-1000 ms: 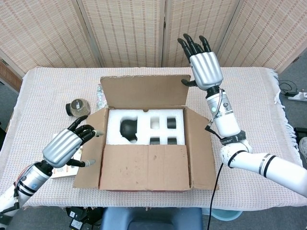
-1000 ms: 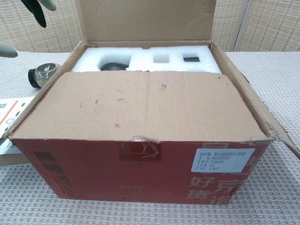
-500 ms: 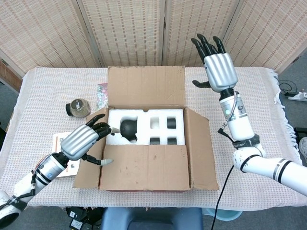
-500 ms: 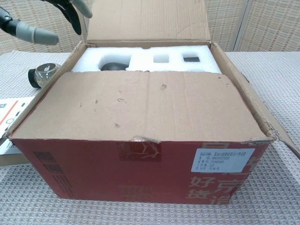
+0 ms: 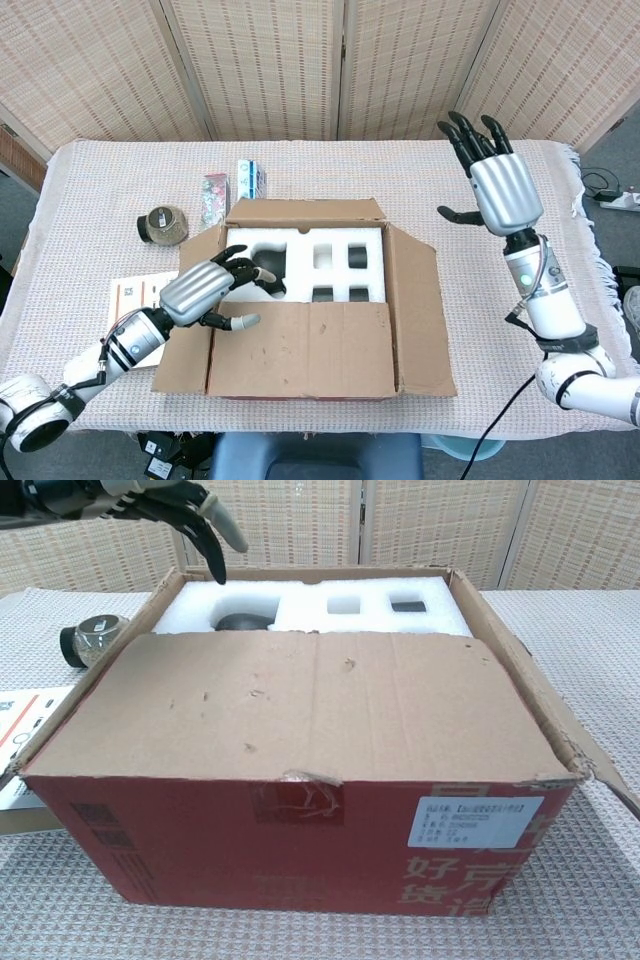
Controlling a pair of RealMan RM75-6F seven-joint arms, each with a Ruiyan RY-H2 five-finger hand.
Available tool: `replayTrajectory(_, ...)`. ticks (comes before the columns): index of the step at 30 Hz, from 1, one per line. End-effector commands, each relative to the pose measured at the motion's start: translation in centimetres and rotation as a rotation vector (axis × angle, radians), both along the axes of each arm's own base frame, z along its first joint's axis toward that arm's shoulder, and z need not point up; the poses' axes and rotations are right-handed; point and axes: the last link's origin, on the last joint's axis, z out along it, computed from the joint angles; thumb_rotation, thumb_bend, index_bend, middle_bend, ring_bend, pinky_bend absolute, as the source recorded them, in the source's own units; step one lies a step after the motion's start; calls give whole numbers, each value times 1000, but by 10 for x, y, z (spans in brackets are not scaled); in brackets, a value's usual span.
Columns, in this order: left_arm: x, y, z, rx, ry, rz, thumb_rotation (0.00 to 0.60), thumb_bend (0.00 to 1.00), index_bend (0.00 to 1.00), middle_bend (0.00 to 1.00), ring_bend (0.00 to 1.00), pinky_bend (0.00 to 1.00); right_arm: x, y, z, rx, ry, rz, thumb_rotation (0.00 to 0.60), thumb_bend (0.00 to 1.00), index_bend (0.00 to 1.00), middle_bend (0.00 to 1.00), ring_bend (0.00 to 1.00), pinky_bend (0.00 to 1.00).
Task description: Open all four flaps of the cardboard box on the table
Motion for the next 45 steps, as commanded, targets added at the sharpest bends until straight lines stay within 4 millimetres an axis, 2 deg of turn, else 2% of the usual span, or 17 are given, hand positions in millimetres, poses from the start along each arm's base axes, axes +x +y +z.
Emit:
replayTrajectory(1,1,-2,-8,-13,17,-17,0,197,250,338,200,0,-14,10,0,13,12,-7,600,150,0,66,199,29)
replayTrajectory(6,1,-2,-21,-17,45,-32,0,197,251,338,198,0,-27,17,-1,21,19,-14,600,150,0,67,199,29)
replayTrajectory(14,-2,-1,-32,-10,78,-23,0,197,254,338,198,0,-38,18,-1,23,3,-25,600,150,0,67,199,29)
replayTrajectory(20,0,-4,-35,-22,62,-22,0,198,263,345,222,0,-42,17,-1,19,-4,-34,600,150,0,67,198,29)
replayTrajectory(29,10,-12,-32,-57,-41,-3,0,201,278,419,288,0,-51,14,0,11,-18,-54,600,149,0,67,199,29)
replayTrajectory(35,19,-18,-21,-133,-131,55,0,201,283,435,304,0,-59,12,1,7,-39,-76,600,150,0,67,200,29)
replayTrajectory(45,24,-29,25,-183,-291,98,0,201,286,451,320,0,-70,13,12,-17,-79,-84,600,150,0,67,201,29)
